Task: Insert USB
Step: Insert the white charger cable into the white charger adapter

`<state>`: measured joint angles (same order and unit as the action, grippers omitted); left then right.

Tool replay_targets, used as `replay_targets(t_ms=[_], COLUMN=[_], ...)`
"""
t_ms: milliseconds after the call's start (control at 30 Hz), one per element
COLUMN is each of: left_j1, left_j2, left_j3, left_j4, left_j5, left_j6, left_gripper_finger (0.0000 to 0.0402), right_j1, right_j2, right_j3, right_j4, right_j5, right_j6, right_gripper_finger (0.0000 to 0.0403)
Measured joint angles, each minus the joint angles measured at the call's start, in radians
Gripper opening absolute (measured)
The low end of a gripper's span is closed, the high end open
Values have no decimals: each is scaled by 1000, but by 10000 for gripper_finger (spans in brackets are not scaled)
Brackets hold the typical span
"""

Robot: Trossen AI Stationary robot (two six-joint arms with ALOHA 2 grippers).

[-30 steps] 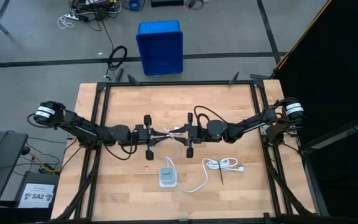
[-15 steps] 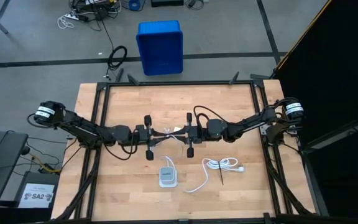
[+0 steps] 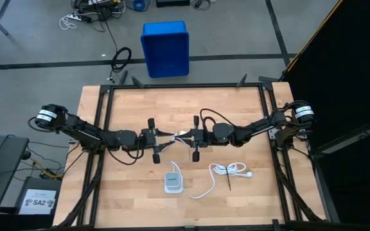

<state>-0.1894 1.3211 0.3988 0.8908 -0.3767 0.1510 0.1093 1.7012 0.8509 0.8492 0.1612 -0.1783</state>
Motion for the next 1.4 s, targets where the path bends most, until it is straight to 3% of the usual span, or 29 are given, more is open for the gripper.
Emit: replay_targets(t_ms=[467,767,933,1400], left_j1=[0,0,6,78], left_j2=[-165,-149,-150,-66], left_j3=[10,234,329,341], left_j4=[-226,-665,-813,-860], left_j5=[0,0,0,81], left_j6=[-109,-126,-138,-233], left_gripper_finger=[138,138,138,138], right_j1=[-5,-7,-7,-8], right_j2=[0,0,0,0], right_j3=[0,0,0,0], right_j4=[-44,-45,-48,-53], right_j5=[33,32,29,29], right_j6=[0,2,3,4], right_gripper_finger=[0,0,0,0])
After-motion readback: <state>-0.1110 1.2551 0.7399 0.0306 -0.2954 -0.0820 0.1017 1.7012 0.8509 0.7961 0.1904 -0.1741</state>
